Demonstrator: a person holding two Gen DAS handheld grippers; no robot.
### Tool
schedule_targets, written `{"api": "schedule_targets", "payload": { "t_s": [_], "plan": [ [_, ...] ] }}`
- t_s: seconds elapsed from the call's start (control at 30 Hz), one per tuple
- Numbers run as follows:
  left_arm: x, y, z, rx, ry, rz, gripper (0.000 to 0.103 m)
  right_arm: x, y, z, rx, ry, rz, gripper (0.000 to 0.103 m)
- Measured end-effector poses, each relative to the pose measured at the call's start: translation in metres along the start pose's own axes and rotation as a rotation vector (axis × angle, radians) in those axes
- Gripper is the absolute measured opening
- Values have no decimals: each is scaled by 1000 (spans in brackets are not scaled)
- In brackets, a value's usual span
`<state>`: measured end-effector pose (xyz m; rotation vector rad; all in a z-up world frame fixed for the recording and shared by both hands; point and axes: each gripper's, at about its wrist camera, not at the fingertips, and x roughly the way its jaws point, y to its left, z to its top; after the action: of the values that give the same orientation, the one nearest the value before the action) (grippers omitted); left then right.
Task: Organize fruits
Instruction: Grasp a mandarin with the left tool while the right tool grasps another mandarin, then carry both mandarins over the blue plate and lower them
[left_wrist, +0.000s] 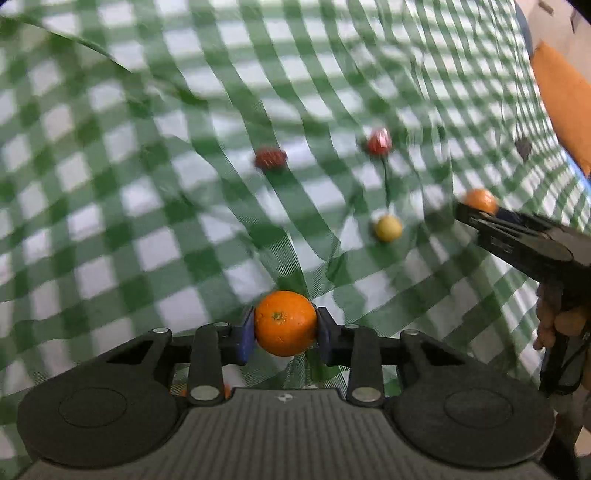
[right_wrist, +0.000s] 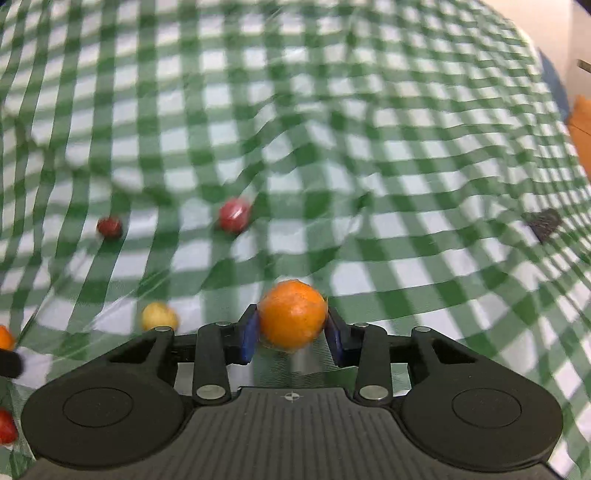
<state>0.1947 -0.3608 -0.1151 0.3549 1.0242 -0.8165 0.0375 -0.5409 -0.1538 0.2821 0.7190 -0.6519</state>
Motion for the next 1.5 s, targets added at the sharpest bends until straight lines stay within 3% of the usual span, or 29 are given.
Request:
{"api": "schedule_targets", "payload": {
  "t_s": [0.13, 0.2, 0.3, 0.43, 0.63, 0.8, 1.03, 1.27, 1.5],
  "plan": [
    [-42, 21, -3, -48, -66, 2, 38, -33, -12, 8, 40, -54, 12, 39],
    [-43, 25, 0, -76, -43, -12, 38, -43, -12, 9, 38, -49, 13, 39],
    [-51, 24, 5, -110, -64, 34, 38, -65, -7, 9, 35, -47, 22, 39],
    [-94, 32, -2, -134, -123, 66, 38, -114, 5, 0, 15, -61, 98, 39],
    [-178, 51, -72, -155, -154, 233, 38, -197, 43, -38, -42, -26, 266, 39],
    [-240, 62, -154, -242, -133, 277, 38, -252, 92, -66, -104, 30, 418, 39],
    [-297, 64, -242, -353, -139, 314, 38, -328, 158, -86, -243, 20, 588, 39],
    [-328, 55, -287, -374, -197, 302, 38, -376, 192, -111, -367, -1, 628, 39],
    [-346, 48, -301, -370, -242, 301, 38, -410, 192, -118, -429, -83, 610, 39]
  ]
}}
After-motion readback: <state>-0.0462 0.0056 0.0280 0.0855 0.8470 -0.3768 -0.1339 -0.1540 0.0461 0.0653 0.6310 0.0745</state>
